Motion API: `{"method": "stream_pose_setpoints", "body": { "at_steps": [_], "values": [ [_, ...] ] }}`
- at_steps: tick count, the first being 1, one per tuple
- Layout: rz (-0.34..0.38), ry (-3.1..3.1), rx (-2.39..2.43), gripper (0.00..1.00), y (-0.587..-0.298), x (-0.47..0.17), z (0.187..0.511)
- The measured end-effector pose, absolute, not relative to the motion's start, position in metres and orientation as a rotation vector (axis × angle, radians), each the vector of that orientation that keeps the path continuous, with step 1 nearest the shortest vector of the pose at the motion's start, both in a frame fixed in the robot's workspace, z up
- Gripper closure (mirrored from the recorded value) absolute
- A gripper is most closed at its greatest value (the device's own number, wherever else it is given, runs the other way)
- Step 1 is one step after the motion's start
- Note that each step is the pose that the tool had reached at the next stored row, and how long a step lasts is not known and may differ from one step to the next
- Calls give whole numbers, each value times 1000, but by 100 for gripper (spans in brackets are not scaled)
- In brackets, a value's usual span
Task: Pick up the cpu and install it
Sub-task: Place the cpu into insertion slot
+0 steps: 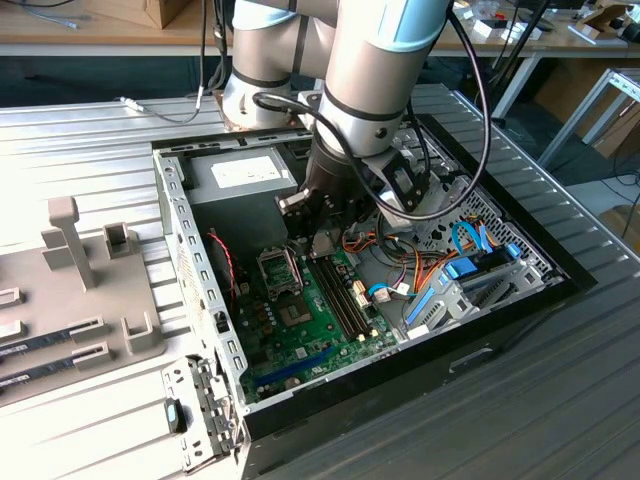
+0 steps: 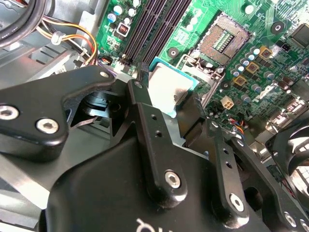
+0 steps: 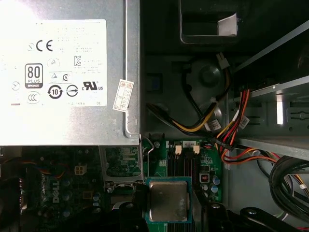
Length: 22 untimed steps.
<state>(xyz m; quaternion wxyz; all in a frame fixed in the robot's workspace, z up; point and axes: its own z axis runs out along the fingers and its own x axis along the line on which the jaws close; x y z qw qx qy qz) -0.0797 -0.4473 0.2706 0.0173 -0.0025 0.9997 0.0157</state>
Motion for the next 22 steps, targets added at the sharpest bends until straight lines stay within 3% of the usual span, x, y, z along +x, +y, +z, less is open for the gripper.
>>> {"method": "stream_pose_setpoints", "body": {
  "at_steps": [22],
  "values": [
    [49, 3107, -8, 53, -455, -82, 268]
  ]
}}
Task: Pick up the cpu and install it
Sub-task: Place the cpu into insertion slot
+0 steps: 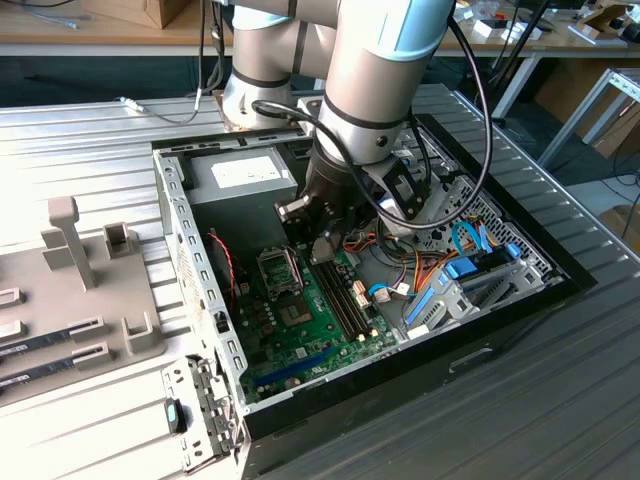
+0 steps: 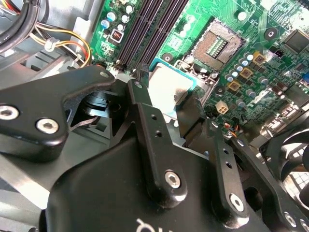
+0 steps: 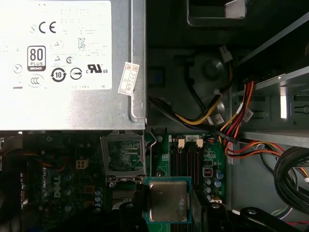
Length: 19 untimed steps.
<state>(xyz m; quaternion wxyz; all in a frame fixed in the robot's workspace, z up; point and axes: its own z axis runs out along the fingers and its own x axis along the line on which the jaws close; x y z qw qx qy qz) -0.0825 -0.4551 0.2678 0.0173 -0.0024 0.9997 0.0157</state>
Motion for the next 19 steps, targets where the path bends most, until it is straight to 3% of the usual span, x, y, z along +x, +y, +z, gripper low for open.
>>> {"method": "stream_pose_setpoints", "body": {
  "at_steps": [19],
  "values": [
    [49, 3107, -8, 53, -459, -82, 265]
  ]
}}
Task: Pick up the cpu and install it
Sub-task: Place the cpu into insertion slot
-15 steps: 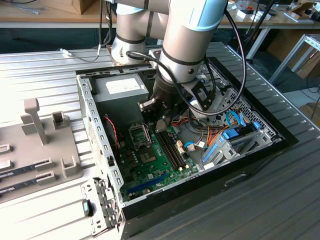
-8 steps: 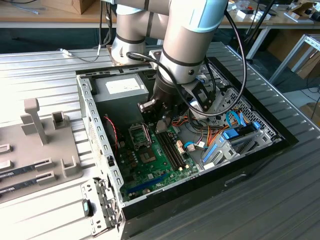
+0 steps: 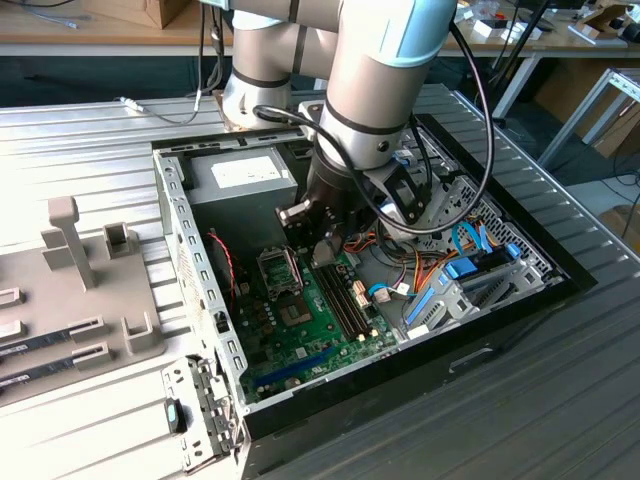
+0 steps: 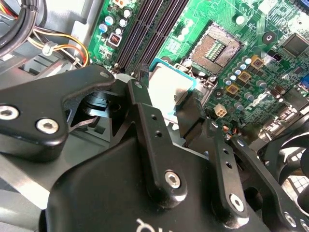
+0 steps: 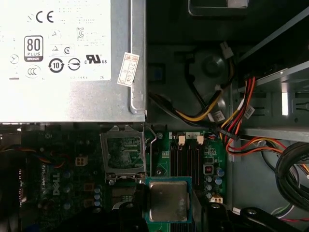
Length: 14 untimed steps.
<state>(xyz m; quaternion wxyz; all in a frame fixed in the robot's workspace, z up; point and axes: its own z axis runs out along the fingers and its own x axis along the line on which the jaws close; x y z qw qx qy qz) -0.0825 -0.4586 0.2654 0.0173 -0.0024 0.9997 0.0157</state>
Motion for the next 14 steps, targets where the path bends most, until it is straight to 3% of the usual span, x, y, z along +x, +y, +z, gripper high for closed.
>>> {"method": "stream_pose_setpoints", "body": {
  "at_steps": [14],
  "values": [
    [49, 3107, -8, 53, -462, -82, 263]
  ]
}}
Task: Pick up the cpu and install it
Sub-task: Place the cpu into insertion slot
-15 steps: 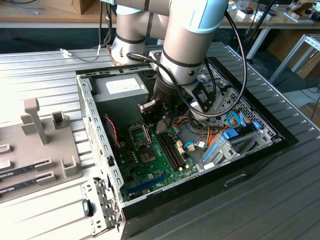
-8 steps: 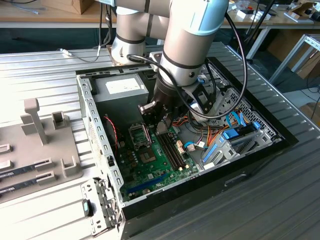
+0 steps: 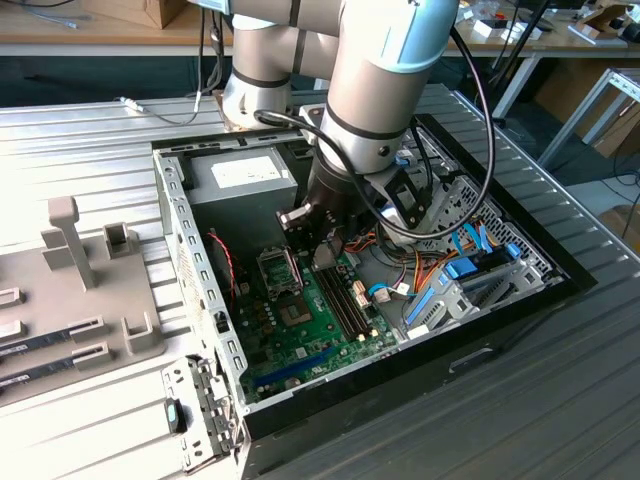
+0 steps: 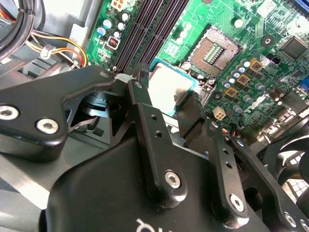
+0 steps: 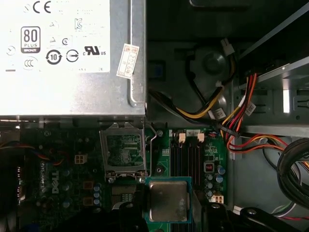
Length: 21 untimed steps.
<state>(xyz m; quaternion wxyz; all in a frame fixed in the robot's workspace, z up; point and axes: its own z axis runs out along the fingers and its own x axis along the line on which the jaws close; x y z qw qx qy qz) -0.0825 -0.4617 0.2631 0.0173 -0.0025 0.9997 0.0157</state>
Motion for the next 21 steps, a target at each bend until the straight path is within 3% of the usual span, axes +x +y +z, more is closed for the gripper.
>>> {"method": "stream_pose_setpoints", "body": {
  "at_steps": [21],
  "values": [
    [49, 3107, -8, 53, -466, -83, 259]
  ]
}}
